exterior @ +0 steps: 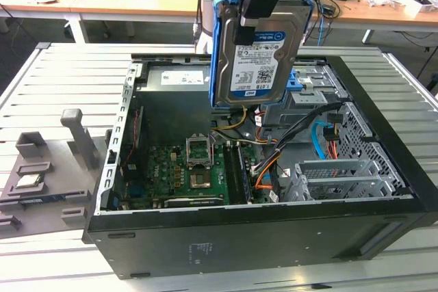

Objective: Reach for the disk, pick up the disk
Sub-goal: 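Pick up the disk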

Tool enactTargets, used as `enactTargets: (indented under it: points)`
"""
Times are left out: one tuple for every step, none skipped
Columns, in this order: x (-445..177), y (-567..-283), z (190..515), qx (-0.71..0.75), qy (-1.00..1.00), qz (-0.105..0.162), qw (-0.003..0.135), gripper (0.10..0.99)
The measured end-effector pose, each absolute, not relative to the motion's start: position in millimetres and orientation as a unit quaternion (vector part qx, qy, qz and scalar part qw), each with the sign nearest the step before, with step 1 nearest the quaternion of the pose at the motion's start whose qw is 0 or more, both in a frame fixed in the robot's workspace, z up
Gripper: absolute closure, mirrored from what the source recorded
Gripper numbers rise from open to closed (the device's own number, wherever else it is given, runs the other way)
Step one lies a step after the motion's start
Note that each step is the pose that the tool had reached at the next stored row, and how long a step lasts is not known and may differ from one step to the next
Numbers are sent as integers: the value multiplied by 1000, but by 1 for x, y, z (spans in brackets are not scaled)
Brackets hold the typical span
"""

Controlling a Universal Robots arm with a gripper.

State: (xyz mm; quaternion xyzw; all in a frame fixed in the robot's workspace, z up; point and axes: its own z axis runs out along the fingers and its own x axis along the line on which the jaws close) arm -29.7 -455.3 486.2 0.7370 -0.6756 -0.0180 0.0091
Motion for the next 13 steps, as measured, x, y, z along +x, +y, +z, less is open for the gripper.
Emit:
enactTargets:
  points:
    - [-30,-457,486,737,-676,-18,9,718]
    - [-30,-458,486,737,-676,-18,9,718]
    - [-30,-460,486,737,-676,-18,9,718]
    - [-30,-461,486,737,-676,-18,9,718]
    - [-30,-463,486,737,-676,-19,9,718]
    - [-30,-467,486,737,-676,-19,8,718]
    - [-30,-468,486,737,-676,-19,8,718]
    - [-30,-469,486,737,-676,-19,8,718]
    - [-30,-471,486,737,-676,-19,8,718]
    - [-30,-472,486,737,-676,-19,8,718]
    - [-30,-473,486,737,-675,-19,8,718]
    - [-30,-475,486,737,-676,-19,8,718]
    - [-30,-477,486,737,-676,-19,8,718]
